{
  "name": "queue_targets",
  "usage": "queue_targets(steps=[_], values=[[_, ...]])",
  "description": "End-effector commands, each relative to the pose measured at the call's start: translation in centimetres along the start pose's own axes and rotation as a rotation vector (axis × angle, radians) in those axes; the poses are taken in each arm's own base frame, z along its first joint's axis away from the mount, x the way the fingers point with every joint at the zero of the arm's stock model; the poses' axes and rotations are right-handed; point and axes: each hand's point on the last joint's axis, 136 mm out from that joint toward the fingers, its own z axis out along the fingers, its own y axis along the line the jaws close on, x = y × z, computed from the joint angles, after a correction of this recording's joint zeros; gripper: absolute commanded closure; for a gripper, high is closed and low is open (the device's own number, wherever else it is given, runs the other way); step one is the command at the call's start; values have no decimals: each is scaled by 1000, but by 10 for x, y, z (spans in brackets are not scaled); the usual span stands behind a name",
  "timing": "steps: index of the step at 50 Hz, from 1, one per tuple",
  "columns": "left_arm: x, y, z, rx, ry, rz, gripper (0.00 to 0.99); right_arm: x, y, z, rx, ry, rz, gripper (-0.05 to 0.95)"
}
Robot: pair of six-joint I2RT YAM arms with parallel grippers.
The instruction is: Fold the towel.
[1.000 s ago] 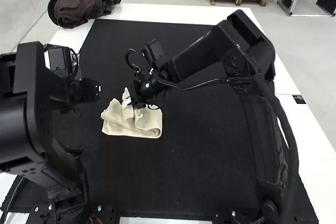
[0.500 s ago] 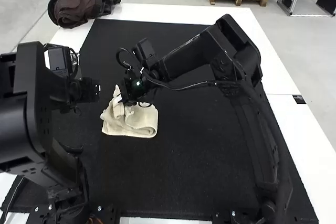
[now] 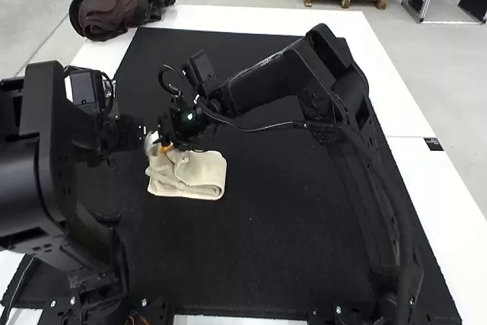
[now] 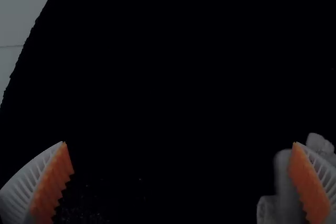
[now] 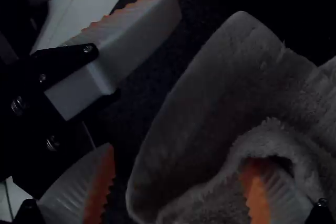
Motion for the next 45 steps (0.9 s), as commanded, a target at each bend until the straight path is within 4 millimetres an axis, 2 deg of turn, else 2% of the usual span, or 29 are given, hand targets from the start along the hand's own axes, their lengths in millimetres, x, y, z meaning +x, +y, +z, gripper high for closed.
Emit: queue_targets(steps=[1,6,12,32,35,42,43,45], values=[[-12,5,-8,-20,-44,-11,34,-10,21,-3,-41,-14,-21,185],[-14,5,-9,-23,-50,-10,34,-21,28,-12,-56,-35,-36,144],[-15,5,-10,-25,-53,-9,34,-30,36,-21,-62,-57,-42,144],[-17,6,-11,-35,-59,-6,34,-77,71,-73,-120,-150,-77,131],[-17,6,-10,-34,-59,-5,34,-79,70,-77,-111,-148,-69,131],[-17,6,-10,-36,-60,-5,34,-74,53,-84,-57,-123,-54,139],[-18,6,-11,-34,-62,-5,34,-74,51,-85,-46,-122,-59,156],[-18,6,-11,-34,-60,-4,34,-72,45,-87,-19,-118,-76,292]])
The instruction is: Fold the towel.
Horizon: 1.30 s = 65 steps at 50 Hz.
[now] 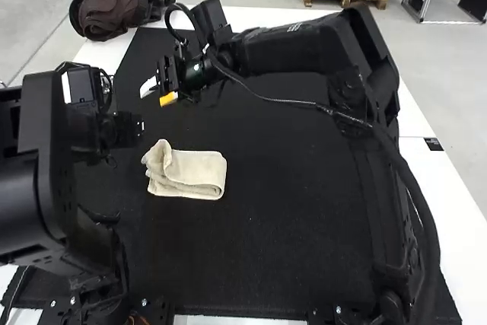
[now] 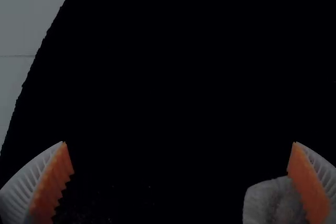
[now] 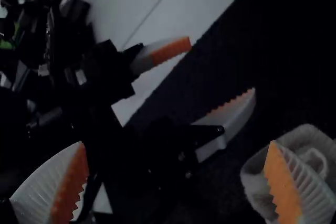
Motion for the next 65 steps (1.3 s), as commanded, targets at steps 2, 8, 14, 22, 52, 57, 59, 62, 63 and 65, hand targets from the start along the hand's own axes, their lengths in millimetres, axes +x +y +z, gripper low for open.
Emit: queue_targets(steps=[2,8,14,22,52,57,59,62,63,65], values=[[-9,2,-3,-11,-30,-4,34,-12,-9,-20,54,-21,-66,502],[-9,4,-4,-15,-29,-7,34,-10,-22,-25,114,-25,-94,923],[-11,4,-4,-15,-32,-6,34,12,-37,-24,149,36,-90,923],[-11,4,-4,-16,-35,-4,34,43,-52,-21,163,111,-62,923],[-16,5,-4,-19,-54,-1,34,82,-78,5,146,137,-17,925],[-16,5,-4,-20,-57,-1,36,86,-81,10,147,142,-14,925],[-17,5,-4,-20,-60,0,34,87,-81,12,145,145,-13,925],[-17,5,-4,-20,-63,0,34,90,-82,15,145,149,-12,925],[-18,5,-4,-20,-64,0,34,91,-82,16,143,150,-12,925],[-18,5,-4,-21,-67,1,34,91,-83,17,142,148,-10,925]])
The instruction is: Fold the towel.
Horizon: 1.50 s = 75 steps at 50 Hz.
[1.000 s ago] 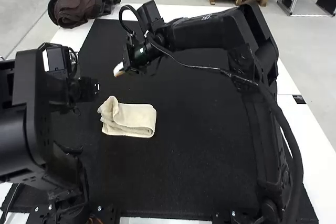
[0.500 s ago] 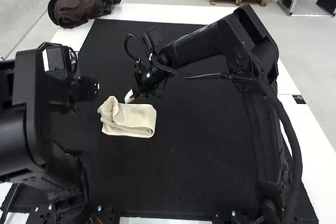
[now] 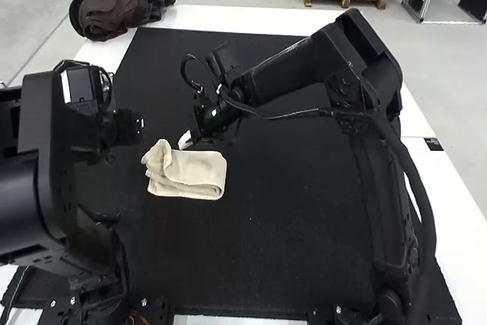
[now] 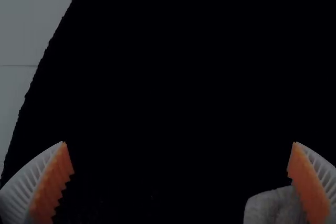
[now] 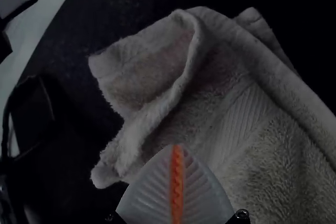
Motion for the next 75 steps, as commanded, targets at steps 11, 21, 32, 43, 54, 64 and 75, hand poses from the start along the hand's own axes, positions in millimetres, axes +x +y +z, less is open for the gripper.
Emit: queue_targets(steps=[11,21,32,43,54,64,75], values=[[-14,5,-4,-18,-47,-2,34,3,6,20,-34,8,14,925],[-14,5,-4,-19,-51,-3,34,2,14,29,-49,14,2,925],[-15,5,-4,-19,-53,-3,34,-2,22,36,-63,11,-8,925],[-15,5,-3,-19,-54,-3,34,-7,26,44,-81,11,-5,925],[-15,5,-3,-19,-56,-2,34,-3,32,55,-103,27,-15,925],[-14,5,-3,-18,-55,-3,34,-1,34,63,-125,29,-22,925],[-16,5,-3,-18,-61,-2,34,0,29,71,-143,17,-29,925]])
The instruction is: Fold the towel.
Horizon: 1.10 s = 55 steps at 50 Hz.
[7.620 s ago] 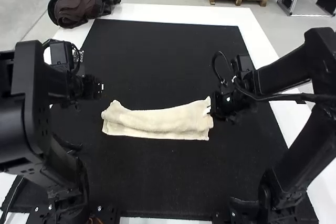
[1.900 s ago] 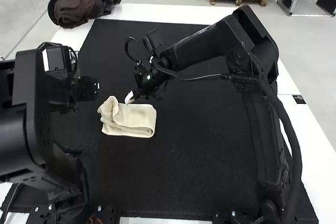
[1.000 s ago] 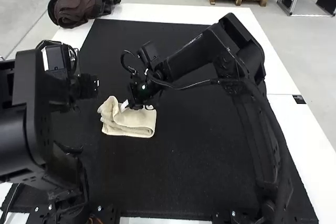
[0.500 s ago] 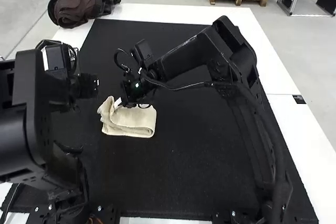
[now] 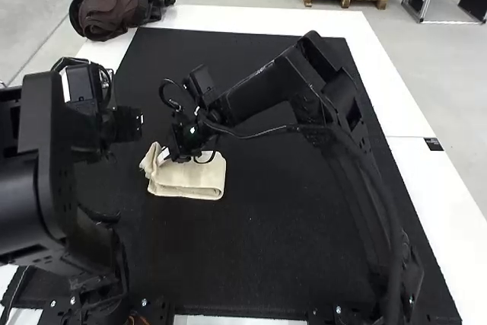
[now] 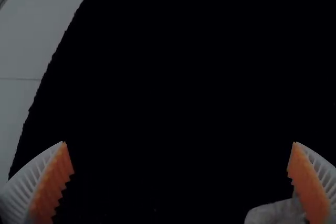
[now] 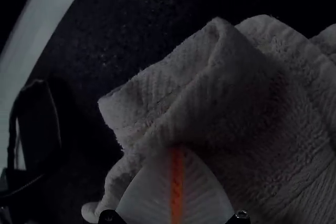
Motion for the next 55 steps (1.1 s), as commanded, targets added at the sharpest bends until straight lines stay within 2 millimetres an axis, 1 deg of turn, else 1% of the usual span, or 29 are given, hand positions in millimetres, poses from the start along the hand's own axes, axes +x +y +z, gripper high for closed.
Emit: queue_targets(steps=[1,11,20,37,43,49,55], values=[[-7,4,-2,-14,-26,-6,34,-2,6,6,-40,-2,-9,925],[-8,4,-3,-15,-29,-4,34,7,-4,13,-62,-3,-11,925],[-10,4,-3,-15,-35,-3,34,6,-11,13,-83,-42,-4,925],[-21,5,-3,-15,-56,1,34,11,-16,12,-107,-95,29,925],[-27,6,-4,-19,-65,1,34,-2,-7,5,-122,-128,31,925],[-36,6,-5,-18,-71,2,34,-33,21,-17,-156,-190,23,925],[-48,8,-7,-20,-82,4,34,-58,47,-39,-188,-242,14,925]])
